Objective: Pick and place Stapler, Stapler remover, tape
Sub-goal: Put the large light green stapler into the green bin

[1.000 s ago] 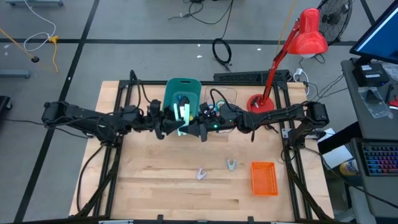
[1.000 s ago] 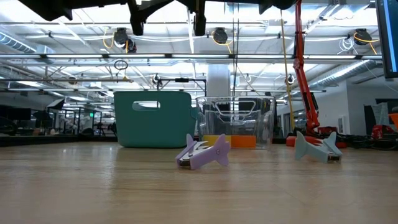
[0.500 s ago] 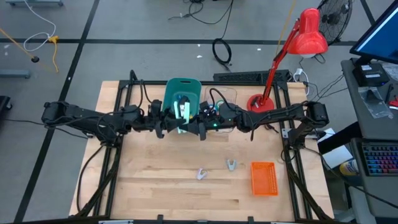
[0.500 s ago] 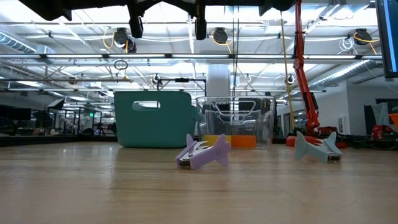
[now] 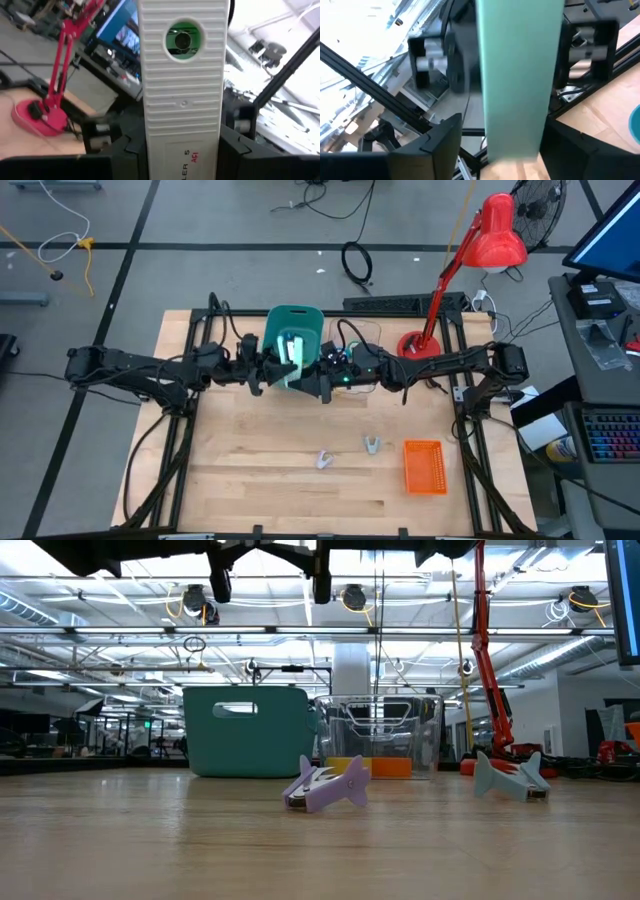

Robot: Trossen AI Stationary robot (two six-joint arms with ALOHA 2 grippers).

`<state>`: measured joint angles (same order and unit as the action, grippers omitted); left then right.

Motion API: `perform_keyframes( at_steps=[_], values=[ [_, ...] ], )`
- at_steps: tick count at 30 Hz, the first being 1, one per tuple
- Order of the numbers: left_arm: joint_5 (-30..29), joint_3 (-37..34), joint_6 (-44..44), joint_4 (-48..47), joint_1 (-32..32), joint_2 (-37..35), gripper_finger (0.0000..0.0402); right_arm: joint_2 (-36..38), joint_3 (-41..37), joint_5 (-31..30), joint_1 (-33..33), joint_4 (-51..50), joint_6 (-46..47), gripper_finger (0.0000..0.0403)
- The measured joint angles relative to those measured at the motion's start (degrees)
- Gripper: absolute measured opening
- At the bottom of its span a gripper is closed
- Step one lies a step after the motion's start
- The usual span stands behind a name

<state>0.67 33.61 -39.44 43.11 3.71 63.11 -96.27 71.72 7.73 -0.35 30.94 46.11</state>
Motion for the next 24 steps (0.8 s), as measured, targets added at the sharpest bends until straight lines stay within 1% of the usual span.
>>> perform_keyframes(
  at_steps=[3, 6, 10, 17, 21, 24],
  values=[
    [1.0, 0.0, -0.1, -0.1, 1.9, -1.0, 0.0139, 0.0, 0.0, 0.3, -0.4, -0.1, -0.5, 0.0243],
    [1.6, 0.0, -0.1, -2.3, 3.6, -2.3, 0.0139, 0.0, 0.0, 0.1, -0.8, -0.6, -0.5, 0.0246],
    [0.7, 0.0, 0.4, -5.9, 6.6, -4.8, 0.0139, 0.0, 0.0, 0.6, -1.2, -0.8, -0.3, 0.0248],
    [1.5, 0.0, 0.4, -14.3, 14.4, -9.3, 0.0139, 0.1, 0.0, 0.0, -1.5, -1.6, -0.3, 0.0248],
    [8.6, 0.0, -1.8, -19.1, 20.4, -8.9, 0.0139, 0.1, 0.0, 0.1, -1.5, -1.6, -1.3, 0.0249],
    [13.3, 0.0, -2.4, -22.5, 24.5, -6.1, 0.0139, 0.1, 0.0, 0.1, -1.5, -1.6, -1.8, 0.0249]
  ],
)
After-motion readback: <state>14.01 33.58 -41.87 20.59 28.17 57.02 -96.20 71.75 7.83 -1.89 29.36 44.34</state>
